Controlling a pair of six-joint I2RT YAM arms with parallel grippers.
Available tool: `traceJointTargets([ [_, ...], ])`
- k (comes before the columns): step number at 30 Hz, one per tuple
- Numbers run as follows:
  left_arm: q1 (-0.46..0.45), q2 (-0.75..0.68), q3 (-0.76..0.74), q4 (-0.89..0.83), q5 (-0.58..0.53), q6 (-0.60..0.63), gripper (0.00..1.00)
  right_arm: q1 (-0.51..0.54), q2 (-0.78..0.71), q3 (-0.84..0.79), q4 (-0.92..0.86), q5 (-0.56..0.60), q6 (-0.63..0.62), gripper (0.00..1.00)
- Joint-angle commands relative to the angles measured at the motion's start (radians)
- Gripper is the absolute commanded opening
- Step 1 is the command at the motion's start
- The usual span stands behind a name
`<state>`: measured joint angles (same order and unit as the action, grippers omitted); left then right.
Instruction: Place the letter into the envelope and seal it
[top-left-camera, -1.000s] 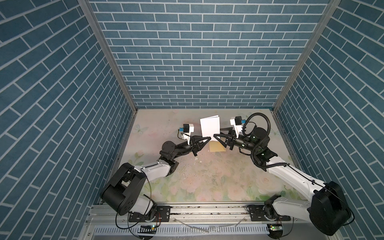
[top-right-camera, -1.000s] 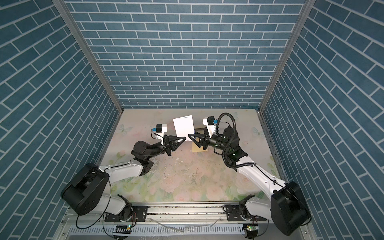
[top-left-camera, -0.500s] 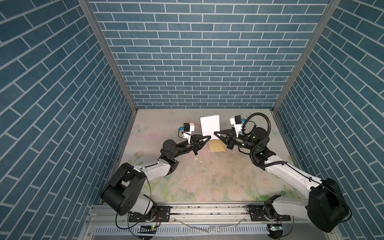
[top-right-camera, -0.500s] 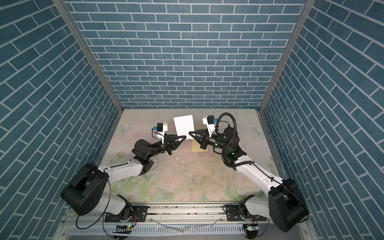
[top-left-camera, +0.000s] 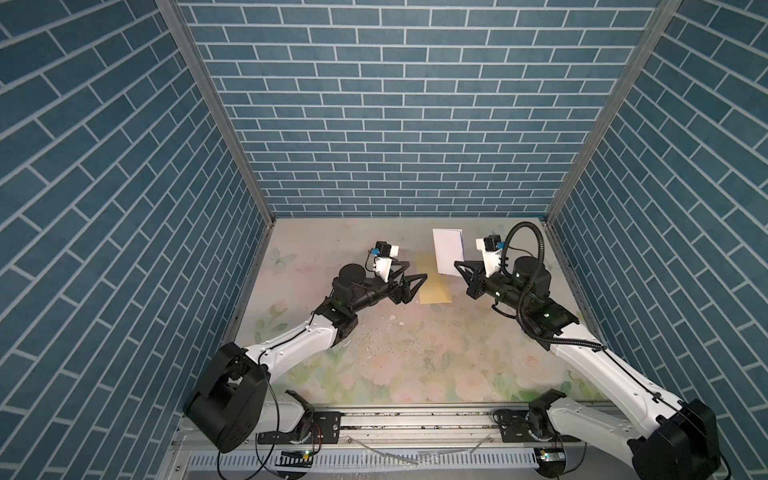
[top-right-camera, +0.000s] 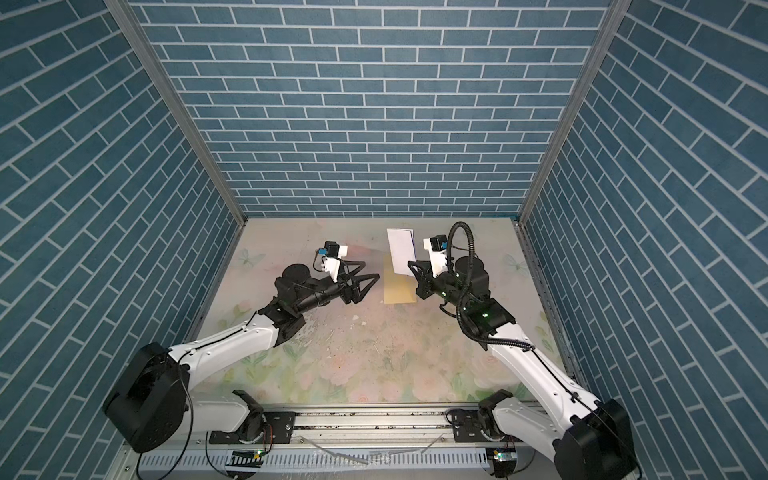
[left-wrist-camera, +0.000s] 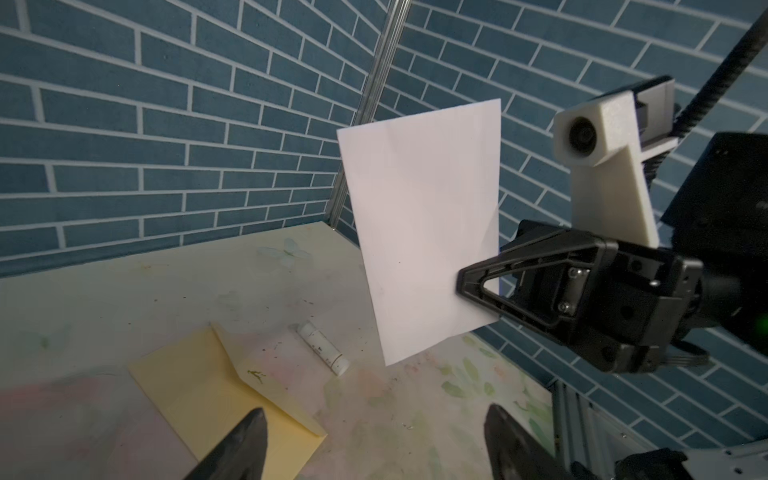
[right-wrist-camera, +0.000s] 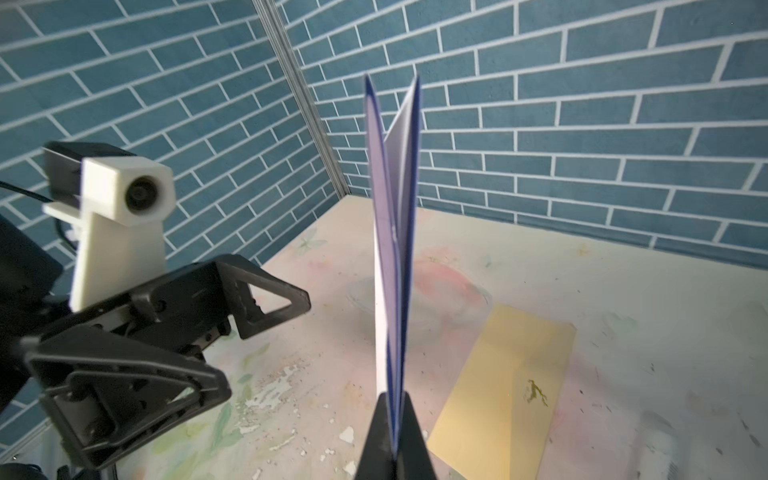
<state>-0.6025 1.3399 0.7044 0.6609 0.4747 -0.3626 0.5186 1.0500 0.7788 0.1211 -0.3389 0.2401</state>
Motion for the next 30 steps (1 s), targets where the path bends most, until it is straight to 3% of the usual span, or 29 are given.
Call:
traceJointTargets([
  [1, -0.003, 0.012, -0.003, 0.024, 0.008, 0.041, 0.88, 0.0, -0.014, 0.05, -0.069, -0.085, -0.065, 0.0],
  [9, -0.002, 0.047, -0.003, 0.174, 0.091, -0.023, 0.9, 0.0, 0.011, 0.024, 0.063, -0.332, -0.011, 0.0],
  [14, -0.002, 0.071, -0.003, 0.263, 0.134, -0.074, 0.82, 0.001, 0.046, 0.024, 0.136, -0.422, 0.036, 0.0],
  [17, -0.002, 0.083, -0.003, 0.308, 0.163, -0.093, 0.66, 0.001, 0.069, 0.025, 0.16, -0.431, 0.054, 0.0],
  [23, 0.003, 0.084, -0.036, 0.299, 0.141, -0.081, 0.06, 0.001, 0.103, 0.038, 0.16, -0.374, 0.057, 0.0],
  [24, 0.007, 0.077, -0.034, 0.268, 0.123, -0.075, 0.0, 0.001, 0.104, 0.043, 0.149, -0.351, 0.052, 0.11],
  [26, 0.013, 0.056, -0.036, 0.182, 0.066, -0.052, 0.0, 0.001, 0.102, 0.054, 0.111, -0.285, 0.038, 0.42],
  [27, 0.016, 0.038, -0.038, 0.126, 0.03, -0.034, 0.0, 0.002, 0.099, 0.06, 0.083, -0.227, 0.027, 0.53],
  [30, 0.02, -0.024, -0.035, -0.052, -0.097, 0.006, 0.0, 0.001, 0.111, 0.084, -0.019, -0.01, 0.015, 0.68],
])
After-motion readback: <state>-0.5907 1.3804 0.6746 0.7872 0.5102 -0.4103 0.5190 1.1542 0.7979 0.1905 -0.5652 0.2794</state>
